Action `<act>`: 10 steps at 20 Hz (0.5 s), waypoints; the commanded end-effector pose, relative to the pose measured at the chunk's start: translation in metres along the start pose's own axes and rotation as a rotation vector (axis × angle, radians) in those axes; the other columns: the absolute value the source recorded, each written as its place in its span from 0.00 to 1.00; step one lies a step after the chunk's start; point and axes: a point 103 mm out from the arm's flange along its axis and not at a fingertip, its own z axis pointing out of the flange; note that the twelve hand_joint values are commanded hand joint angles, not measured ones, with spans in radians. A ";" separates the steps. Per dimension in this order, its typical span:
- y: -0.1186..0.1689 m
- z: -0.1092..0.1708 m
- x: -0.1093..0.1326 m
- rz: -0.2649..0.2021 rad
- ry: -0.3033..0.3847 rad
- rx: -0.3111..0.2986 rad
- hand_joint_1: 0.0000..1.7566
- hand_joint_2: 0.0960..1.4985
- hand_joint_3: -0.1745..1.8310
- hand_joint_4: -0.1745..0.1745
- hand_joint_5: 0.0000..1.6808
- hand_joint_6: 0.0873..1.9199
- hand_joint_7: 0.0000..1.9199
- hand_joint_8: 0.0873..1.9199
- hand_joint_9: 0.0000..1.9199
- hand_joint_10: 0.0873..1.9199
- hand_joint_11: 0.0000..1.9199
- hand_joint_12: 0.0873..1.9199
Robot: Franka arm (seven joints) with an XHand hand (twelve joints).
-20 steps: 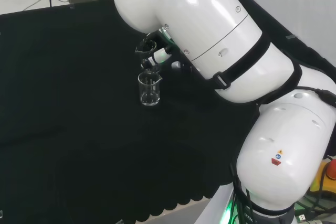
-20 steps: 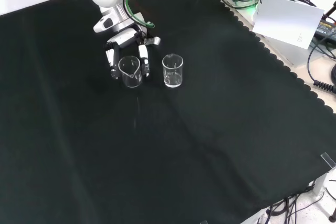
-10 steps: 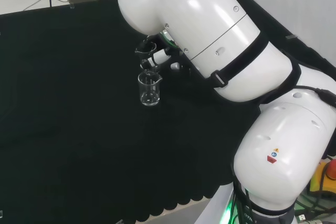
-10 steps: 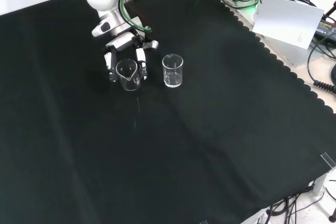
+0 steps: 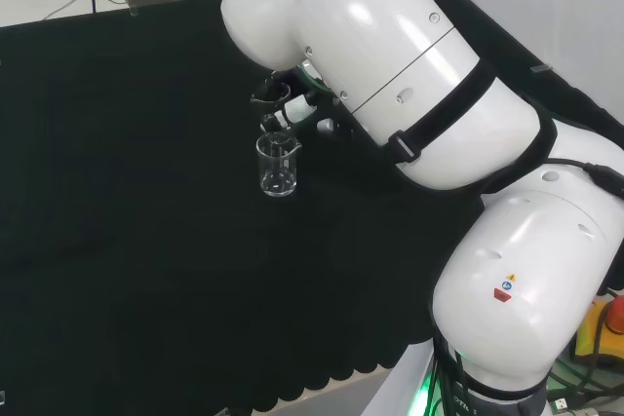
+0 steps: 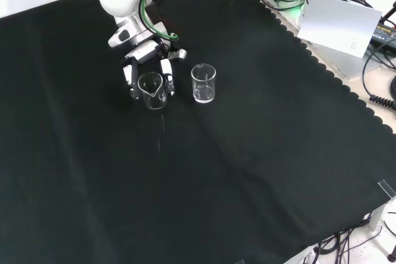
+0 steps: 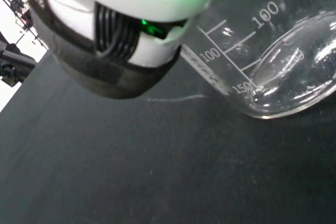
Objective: Place the beaker back on the table.
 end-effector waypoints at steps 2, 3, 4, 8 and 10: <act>-0.009 -0.002 -0.002 0.008 -0.032 0.066 0.71 0.61 0.05 0.54 0.49 0.37 0.45 0.31 0.63 0.00 0.47 0.50; -0.011 -0.003 -0.002 0.011 -0.041 0.071 0.70 0.62 0.03 0.55 0.47 0.37 0.43 0.31 0.62 0.00 0.44 0.52; -0.012 -0.004 -0.003 0.014 -0.050 0.076 0.69 0.63 0.02 0.55 0.46 0.38 0.41 0.32 0.60 0.00 0.41 0.54; -0.015 -0.009 -0.002 0.024 -0.082 0.098 0.66 0.63 0.00 0.53 0.42 0.38 0.37 0.32 0.56 0.00 0.32 0.60; -0.015 -0.009 -0.001 0.039 -0.096 0.135 0.64 0.62 0.00 0.51 0.39 0.37 0.35 0.32 0.53 0.00 0.28 0.62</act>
